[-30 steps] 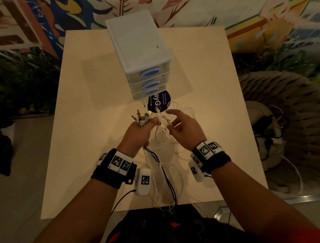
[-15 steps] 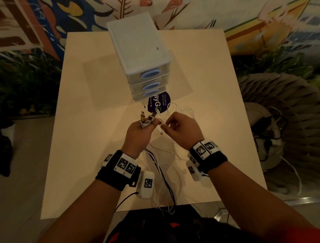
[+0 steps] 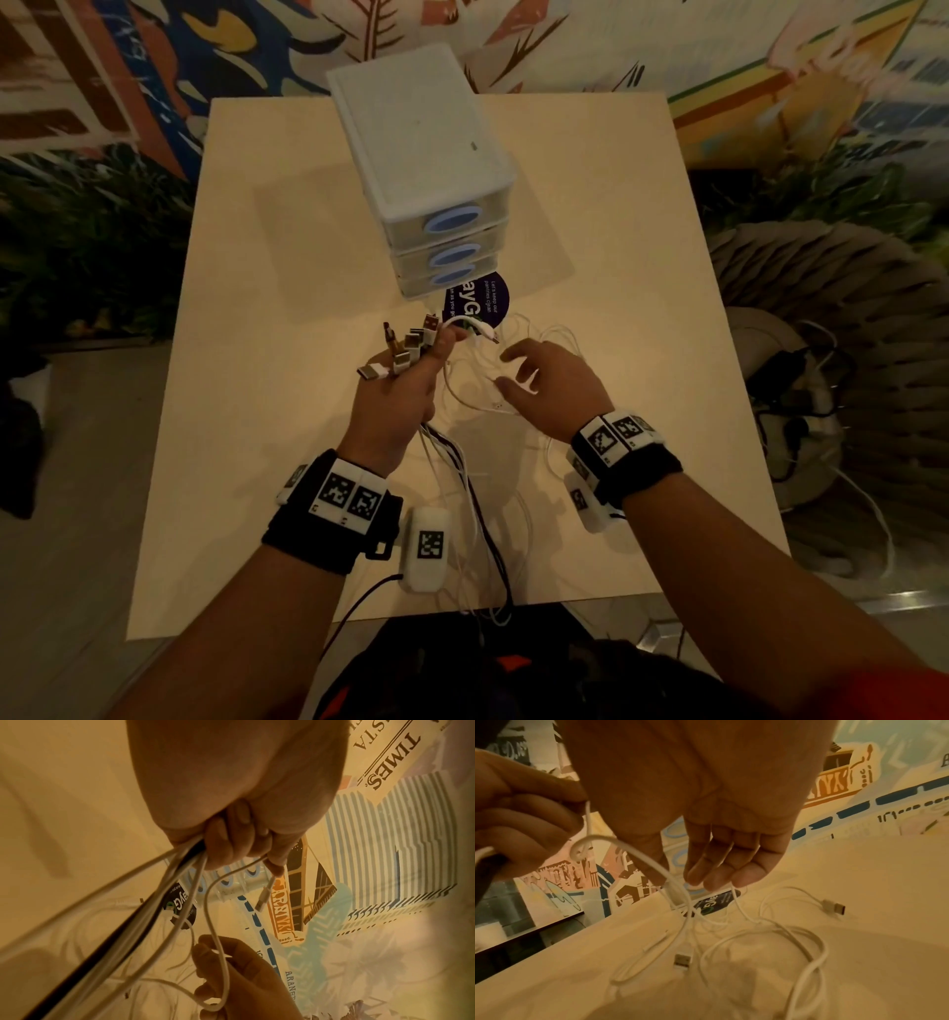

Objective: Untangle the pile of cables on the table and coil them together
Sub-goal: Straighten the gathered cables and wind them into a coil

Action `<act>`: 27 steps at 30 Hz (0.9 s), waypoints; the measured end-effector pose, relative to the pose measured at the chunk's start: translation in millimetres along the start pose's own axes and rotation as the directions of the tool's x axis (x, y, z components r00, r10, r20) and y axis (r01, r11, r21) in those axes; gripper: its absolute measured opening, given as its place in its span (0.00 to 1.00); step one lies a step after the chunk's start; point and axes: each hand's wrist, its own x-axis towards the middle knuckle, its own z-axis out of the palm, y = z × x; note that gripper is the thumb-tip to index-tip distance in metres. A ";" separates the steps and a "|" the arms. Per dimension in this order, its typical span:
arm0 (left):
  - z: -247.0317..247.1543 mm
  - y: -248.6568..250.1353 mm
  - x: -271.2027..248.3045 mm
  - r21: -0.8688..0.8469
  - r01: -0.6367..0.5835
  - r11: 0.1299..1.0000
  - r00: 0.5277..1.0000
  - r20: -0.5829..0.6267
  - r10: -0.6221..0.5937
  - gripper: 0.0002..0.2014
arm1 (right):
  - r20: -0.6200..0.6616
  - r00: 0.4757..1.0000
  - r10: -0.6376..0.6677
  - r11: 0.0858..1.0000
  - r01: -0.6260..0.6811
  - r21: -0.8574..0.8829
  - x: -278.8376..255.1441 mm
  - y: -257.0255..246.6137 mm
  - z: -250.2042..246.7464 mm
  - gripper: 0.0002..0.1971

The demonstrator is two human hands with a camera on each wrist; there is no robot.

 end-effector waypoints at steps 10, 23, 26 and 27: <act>-8.8 16.8 -14.3 -0.172 -0.063 0.983 0.998 -0.009 0.063 0.11 | 0.095 0.985 -0.144 0.934 0.103 0.342 -27.7 10.1 -21.0 0.16; -15.0 29.8 -25.4 -0.296 -0.028 0.955 0.999 -0.027 0.021 0.12 | 0.170 0.979 -0.115 0.985 0.090 0.149 -17.8 -4.4 -11.9 0.19; -16.7 31.4 -28.7 -0.275 -0.047 0.960 0.999 -0.004 0.048 0.12 | 0.084 0.989 -0.122 0.988 0.113 0.102 -16.0 -13.3 -6.7 0.09; -18.4 31.7 -29.9 -0.258 -0.056 0.964 0.998 -0.005 0.057 0.11 | 0.061 0.990 -0.128 0.986 0.121 0.117 -16.7 -16.3 -7.1 0.10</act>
